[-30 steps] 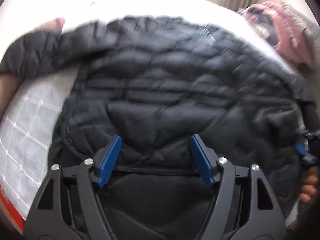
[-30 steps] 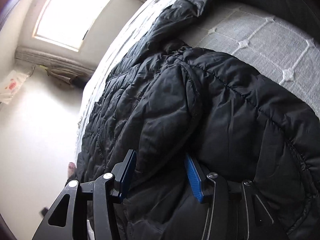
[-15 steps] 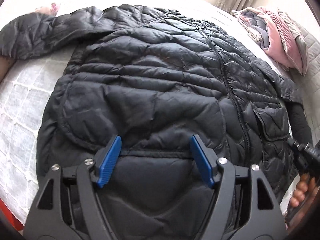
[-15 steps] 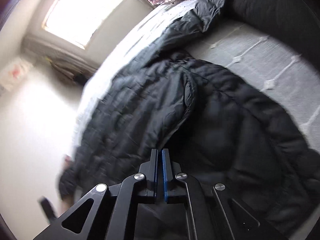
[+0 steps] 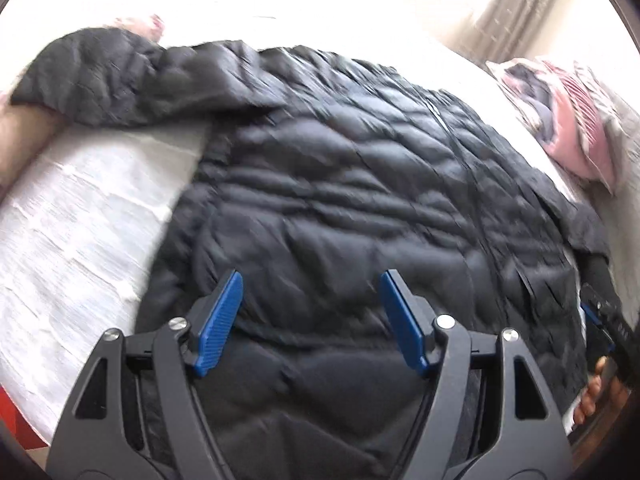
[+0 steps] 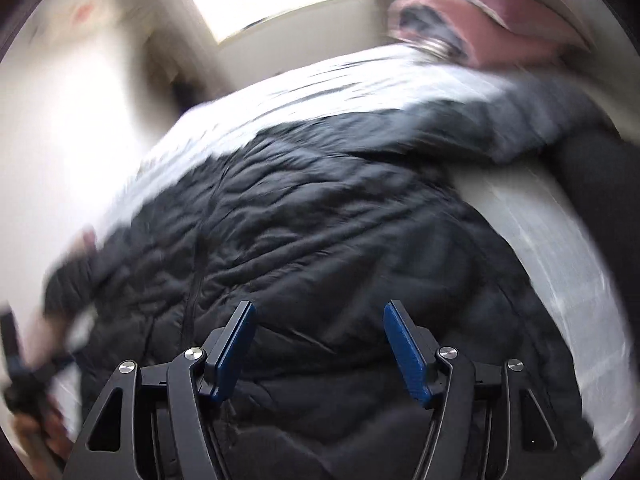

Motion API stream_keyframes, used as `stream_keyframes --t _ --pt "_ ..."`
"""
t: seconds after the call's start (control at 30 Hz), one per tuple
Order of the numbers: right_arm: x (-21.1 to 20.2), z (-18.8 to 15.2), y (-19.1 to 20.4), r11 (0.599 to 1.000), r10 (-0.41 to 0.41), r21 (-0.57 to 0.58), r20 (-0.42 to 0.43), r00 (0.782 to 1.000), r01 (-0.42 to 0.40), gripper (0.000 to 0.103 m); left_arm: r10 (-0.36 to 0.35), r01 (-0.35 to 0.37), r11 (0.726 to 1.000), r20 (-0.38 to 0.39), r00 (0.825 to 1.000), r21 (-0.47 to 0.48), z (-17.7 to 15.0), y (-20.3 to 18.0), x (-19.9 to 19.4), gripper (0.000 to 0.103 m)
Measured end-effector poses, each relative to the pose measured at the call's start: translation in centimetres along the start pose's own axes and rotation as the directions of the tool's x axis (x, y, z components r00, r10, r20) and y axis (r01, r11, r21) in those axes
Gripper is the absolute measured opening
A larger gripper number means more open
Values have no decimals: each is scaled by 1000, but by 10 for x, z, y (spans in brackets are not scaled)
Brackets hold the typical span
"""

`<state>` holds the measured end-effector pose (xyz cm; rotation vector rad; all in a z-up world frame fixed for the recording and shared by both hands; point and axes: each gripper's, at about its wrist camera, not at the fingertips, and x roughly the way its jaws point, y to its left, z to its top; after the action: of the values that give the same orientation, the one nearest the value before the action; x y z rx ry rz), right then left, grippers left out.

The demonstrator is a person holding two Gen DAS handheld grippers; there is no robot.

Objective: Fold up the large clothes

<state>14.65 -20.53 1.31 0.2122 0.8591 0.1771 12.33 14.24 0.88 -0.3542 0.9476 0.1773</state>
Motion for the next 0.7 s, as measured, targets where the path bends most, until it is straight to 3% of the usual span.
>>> stream_keyframes --t 0.1,0.2,0.33,0.5,0.63,0.7 --pt "22 10 25 996 -45 -82 -41 998 42 65 -23 22 999 -43 999 -23 7 1 14 72" --pt "40 14 36 980 -98 -178 -44 994 88 53 -29 29 999 -34 999 -19 8 -2 16 72" --pt "62 8 16 982 -116 -163 -128 985 94 47 36 -36 999 -29 999 4 5 -7 21 71" --pt "65 -7 6 976 -138 -194 -199 970 99 46 68 -69 998 -111 991 -5 -7 -3 34 69" --pt "62 -15 10 963 -172 -240 -208 963 120 47 68 -67 998 -112 991 7 -10 -3 28 69" --pt "54 -14 8 968 -152 -227 -207 966 104 47 36 -37 999 -74 997 -14 -11 -1 15 69"
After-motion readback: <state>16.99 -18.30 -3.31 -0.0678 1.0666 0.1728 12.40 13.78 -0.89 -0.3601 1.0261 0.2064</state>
